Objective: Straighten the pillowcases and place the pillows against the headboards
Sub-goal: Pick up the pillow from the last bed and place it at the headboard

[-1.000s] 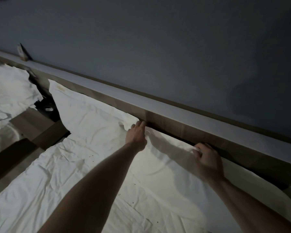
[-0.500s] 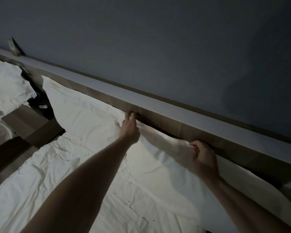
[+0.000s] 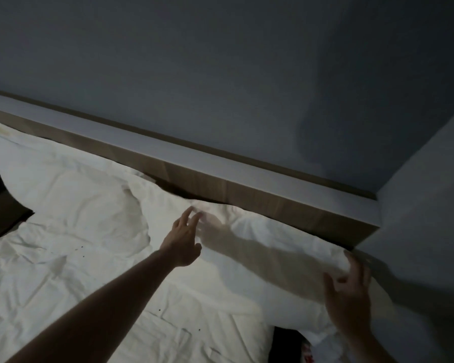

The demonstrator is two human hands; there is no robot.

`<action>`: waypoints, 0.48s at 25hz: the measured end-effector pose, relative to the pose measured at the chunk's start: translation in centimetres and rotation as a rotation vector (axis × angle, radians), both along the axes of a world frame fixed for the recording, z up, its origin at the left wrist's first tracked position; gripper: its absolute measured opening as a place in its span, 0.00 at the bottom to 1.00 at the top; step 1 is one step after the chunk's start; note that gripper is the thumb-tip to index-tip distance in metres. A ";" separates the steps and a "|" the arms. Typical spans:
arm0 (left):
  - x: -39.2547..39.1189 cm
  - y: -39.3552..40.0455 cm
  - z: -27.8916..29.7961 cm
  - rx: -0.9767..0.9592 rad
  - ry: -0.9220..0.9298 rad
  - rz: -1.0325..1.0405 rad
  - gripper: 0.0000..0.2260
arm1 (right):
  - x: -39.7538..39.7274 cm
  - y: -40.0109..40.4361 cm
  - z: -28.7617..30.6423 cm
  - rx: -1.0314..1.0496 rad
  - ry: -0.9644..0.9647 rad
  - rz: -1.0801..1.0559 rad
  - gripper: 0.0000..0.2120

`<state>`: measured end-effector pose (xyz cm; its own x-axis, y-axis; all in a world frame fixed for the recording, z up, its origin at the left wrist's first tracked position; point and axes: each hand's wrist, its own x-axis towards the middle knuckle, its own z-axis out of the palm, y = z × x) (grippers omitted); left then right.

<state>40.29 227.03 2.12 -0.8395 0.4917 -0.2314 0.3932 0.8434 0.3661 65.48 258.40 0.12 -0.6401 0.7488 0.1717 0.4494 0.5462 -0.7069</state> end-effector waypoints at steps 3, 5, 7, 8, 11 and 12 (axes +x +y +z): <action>-1.4 1.4 0.1 -0.027 -0.032 0.013 0.39 | -1.1 2.3 -0.2 0.047 -0.143 -0.026 0.30; -1.4 2.4 0.7 -0.041 -0.034 0.040 0.39 | -1.7 3.1 -1.4 0.087 -0.203 0.025 0.26; -1.0 2.2 1.0 -0.073 -0.043 0.035 0.40 | -2.2 3.5 -2.4 0.202 -0.323 0.103 0.23; -0.9 1.5 0.9 -0.097 -0.052 0.027 0.39 | -2.3 3.6 -2.6 0.260 -0.384 0.133 0.24; -0.3 -1.4 0.7 -0.201 -0.083 0.031 0.37 | -2.3 3.2 -3.0 0.339 -0.382 0.207 0.25; 0.1 -2.1 0.7 -0.228 -0.093 0.025 0.37 | -2.2 2.8 -3.5 0.369 -0.361 0.239 0.25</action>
<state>40.42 224.95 2.86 -0.8208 0.3974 -0.4104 0.3447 0.9174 0.1989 63.29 261.24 -3.33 -0.8510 0.5081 0.1328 0.4610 0.8439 -0.2744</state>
